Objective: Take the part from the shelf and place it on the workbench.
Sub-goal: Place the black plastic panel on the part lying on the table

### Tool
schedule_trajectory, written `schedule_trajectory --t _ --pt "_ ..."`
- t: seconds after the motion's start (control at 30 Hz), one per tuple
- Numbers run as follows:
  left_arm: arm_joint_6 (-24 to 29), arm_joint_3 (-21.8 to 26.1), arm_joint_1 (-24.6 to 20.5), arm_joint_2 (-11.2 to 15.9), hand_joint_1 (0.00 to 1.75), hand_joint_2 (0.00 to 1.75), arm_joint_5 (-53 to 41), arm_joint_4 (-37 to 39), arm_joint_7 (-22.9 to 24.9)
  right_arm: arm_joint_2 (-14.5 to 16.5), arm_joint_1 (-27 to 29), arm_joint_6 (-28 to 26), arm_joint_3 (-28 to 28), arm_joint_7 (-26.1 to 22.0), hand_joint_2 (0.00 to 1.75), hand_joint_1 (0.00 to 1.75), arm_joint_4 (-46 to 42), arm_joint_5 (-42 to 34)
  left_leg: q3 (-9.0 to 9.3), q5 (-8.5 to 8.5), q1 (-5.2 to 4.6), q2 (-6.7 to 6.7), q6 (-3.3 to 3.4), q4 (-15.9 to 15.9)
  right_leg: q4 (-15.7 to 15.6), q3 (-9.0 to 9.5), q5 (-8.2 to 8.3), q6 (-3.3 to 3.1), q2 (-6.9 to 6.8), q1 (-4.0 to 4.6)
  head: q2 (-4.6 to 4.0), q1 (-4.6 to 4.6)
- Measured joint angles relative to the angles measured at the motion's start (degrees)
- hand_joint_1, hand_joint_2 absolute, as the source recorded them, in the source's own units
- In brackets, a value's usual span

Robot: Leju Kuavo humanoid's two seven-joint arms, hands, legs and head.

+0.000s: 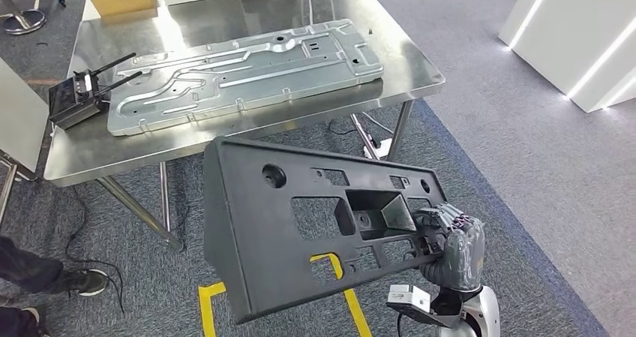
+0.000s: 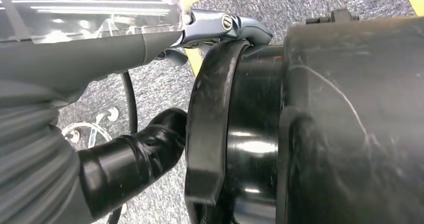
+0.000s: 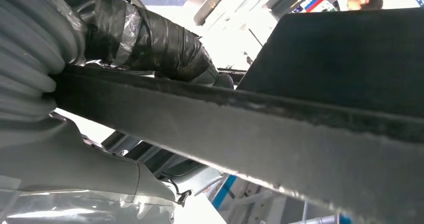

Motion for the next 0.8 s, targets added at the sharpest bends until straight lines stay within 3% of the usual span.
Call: schedule_trajectory --t 0.13,0.2,0.3,0.33,0.37,0.43,0.5,0.53,0.6,0.67,0.73,0.8 --pt "0.04 0.0 0.02 -0.05 0.0 1.75 0.0 0.03 -0.03 -0.36 -0.14 0.0 0.42 0.04 1.75 1.75 0.34 -0.01 0.76 -0.37 0.15 -0.16 1.0 -2.64 0.34 -0.84 -0.04 0.95 0.19 0.22 0.0 0.0" --pt "0.05 0.0 0.04 -0.13 0.0 1.75 0.0 0.03 -0.01 -0.59 -0.27 -0.03 0.53 0.02 1.75 1.75 0.44 0.02 1.19 -0.29 0.46 -0.04 1.53 -3.07 2.74 -1.93 -1.3 1.57 -0.15 0.21 0.0 0.05" --pt "0.02 0.0 0.13 -0.16 0.0 1.75 0.0 0.03 0.05 -0.83 -0.31 -0.21 0.58 -0.02 1.75 1.75 0.51 0.1 1.58 -0.66 0.57 0.21 2.13 -3.19 13.29 -7.92 -5.12 2.42 -0.54 -0.29 0.0 0.09" --pt "0.0 0.0 0.16 -0.16 0.0 1.75 0.0 0.03 0.08 -0.86 -0.26 -0.34 0.59 -0.06 1.75 1.75 0.55 0.24 1.74 -0.84 0.58 0.25 2.17 -3.19 15.78 -9.69 -5.31 2.58 -0.62 -0.48 0.0 0.09" --pt "-0.02 0.0 0.18 -0.16 0.0 1.75 0.0 0.03 0.1 -0.88 -0.23 -0.5 0.59 -0.14 1.75 1.75 0.58 0.4 1.98 -1.05 0.6 0.25 2.14 -3.19 16.37 -10.51 -4.47 2.67 -0.69 -0.61 0.0 0.09" --pt "-0.03 0.0 0.21 -0.16 0.0 1.75 0.0 0.03 0.14 -0.95 -0.23 -0.86 0.62 -0.45 1.75 1.75 0.58 0.66 2.86 -1.64 0.67 0.2 1.88 -3.19 11.03 -8.71 0.09 2.57 -0.88 -0.72 0.0 0.1" --pt "-0.04 0.0 0.21 -0.16 0.0 1.75 0.0 0.04 0.14 -1.04 -0.24 -1.23 0.65 -0.9 1.75 1.75 0.54 0.5 3.54 -2.33 0.56 0.17 1.41 -3.2 4.0 -5.49 3.1 2.06 -1.2 -0.48 0.0 0.11" --pt "-0.05 0.0 0.22 -0.16 0.0 1.75 0.0 0.05 0.12 -1.08 -0.24 -1.45 0.67 -1.13 1.75 1.75 0.48 0.42 3.64 -2.56 0.46 0.18 1.11 -3.25 1.96 -4.56 3.41 1.74 -1.33 -0.3 0.0 0.09" --pt "-0.05 0.0 0.22 -0.15 0.0 1.75 0.0 0.05 0.08 -1.1 -0.18 -1.96 0.68 -1.58 1.75 1.75 0.31 0.53 3.69 -2.78 0.31 0.28 0.55 -3.51 0.85 -4.1 2.71 1.16 -1.29 -0.02 0.0 0.07" --pt "-0.08 -0.01 0.16 -0.08 0.0 1.75 0.0 0.04 0.06 -1.14 -0.07 -2.21 0.66 -1.96 1.75 1.75 0.15 0.83 3.85 -3.39 0.28 0.37 0.05 -3.24 0.33 -3.63 2.54 0.59 -1.2 -0.35 0.0 0.04" --pt "-0.14 -0.02 0.12 -0.01 0.0 1.75 0.0 0.03 -0.09 -1.16 -0.03 -2.23 0.65 -2.15 1.75 1.75 0.02 0.98 2.22 -5.62 0.21 0.28 -0.36 0.83 -0.29 -2.75 2.32 -0.16 -1.21 -0.59 0.0 -0.08" --pt "-0.11 -0.03 -0.12 0.03 0.0 1.75 0.0 0.03 -0.42 -1.16 -0.04 -2.26 0.65 -2.2 1.75 1.75 -0.01 1.02 -1.53 -8.55 0.09 0.17 -0.55 8.21 -0.37 -2.16 1.91 -0.75 -1.26 -0.36 0.0 -0.17"
